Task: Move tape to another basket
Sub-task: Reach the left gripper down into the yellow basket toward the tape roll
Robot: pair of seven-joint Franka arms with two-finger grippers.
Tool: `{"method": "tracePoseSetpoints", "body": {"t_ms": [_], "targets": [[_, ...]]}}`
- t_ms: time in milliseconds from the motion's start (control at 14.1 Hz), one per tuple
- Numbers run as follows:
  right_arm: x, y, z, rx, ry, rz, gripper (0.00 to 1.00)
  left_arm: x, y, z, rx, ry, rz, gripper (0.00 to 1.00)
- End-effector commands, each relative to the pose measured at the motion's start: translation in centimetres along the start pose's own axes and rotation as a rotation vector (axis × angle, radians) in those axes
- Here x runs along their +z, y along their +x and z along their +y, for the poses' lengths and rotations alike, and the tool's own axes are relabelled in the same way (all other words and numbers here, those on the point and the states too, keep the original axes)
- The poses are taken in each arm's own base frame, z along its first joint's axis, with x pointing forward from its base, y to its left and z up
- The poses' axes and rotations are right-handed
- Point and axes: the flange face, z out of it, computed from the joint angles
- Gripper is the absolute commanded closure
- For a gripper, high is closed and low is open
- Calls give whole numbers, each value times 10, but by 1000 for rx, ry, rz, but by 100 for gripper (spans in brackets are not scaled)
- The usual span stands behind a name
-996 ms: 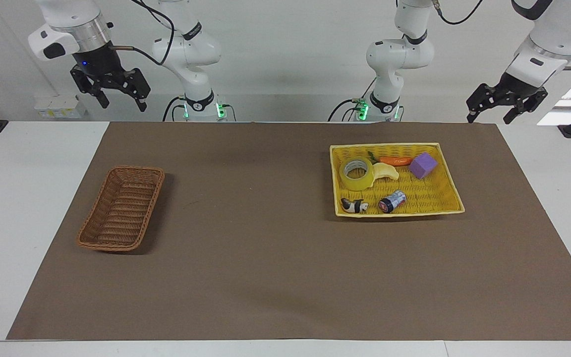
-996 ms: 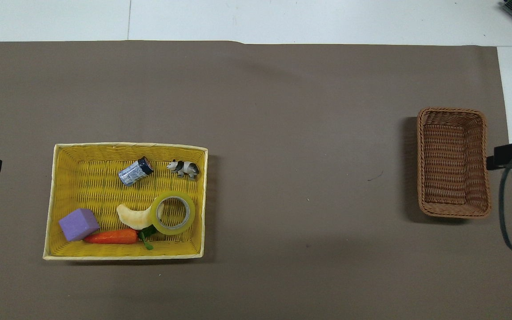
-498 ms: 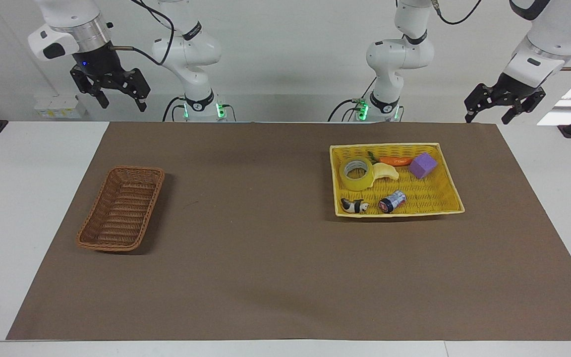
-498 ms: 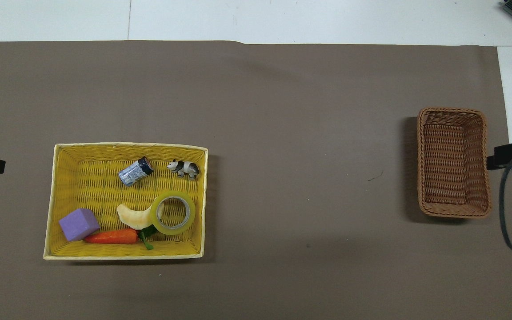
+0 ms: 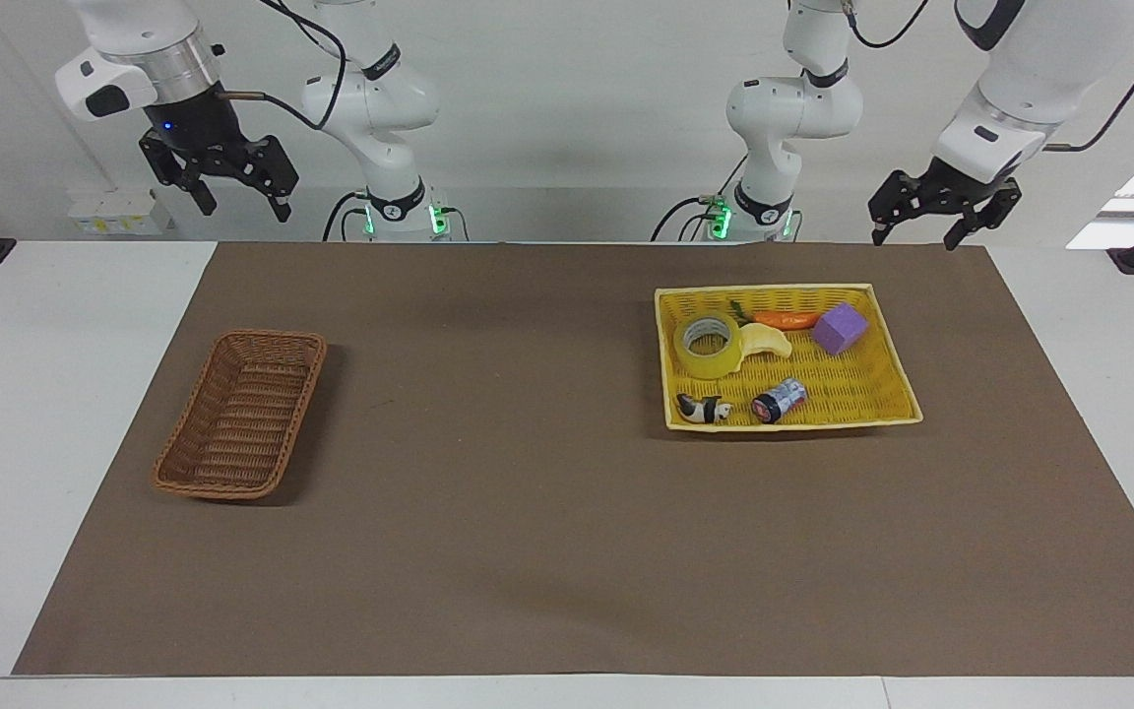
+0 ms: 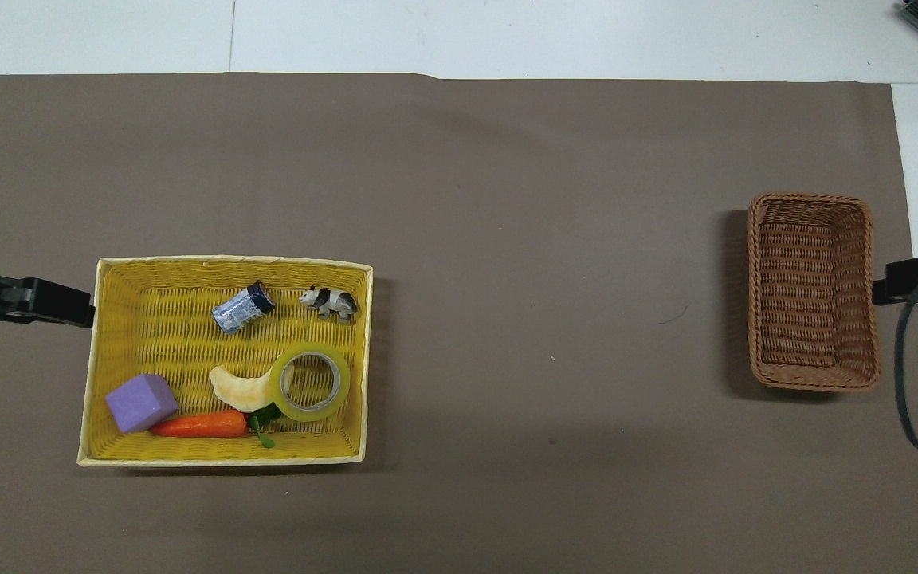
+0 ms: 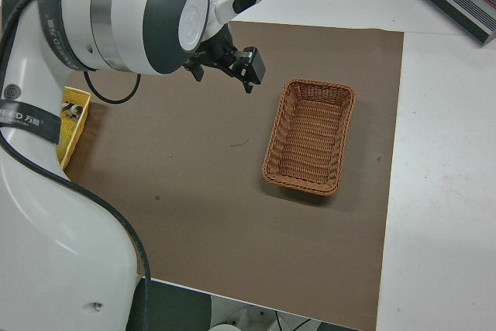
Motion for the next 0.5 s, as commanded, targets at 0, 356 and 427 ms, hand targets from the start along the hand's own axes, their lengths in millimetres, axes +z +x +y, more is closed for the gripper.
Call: {"method": "tracePoseSetpoints", "body": {"t_ms": [0, 356, 427], "targets": [[-2, -1, 2, -16, 31, -8, 0, 20, -9, 41, -9, 1, 18, 0], [-2, -1, 2, -16, 31, -8, 0, 70, -25, 85, -3, 6, 32, 0], [-2, -1, 2, -16, 31, -8, 0, 80, -31, 88, 5, 5, 39, 0]]}}
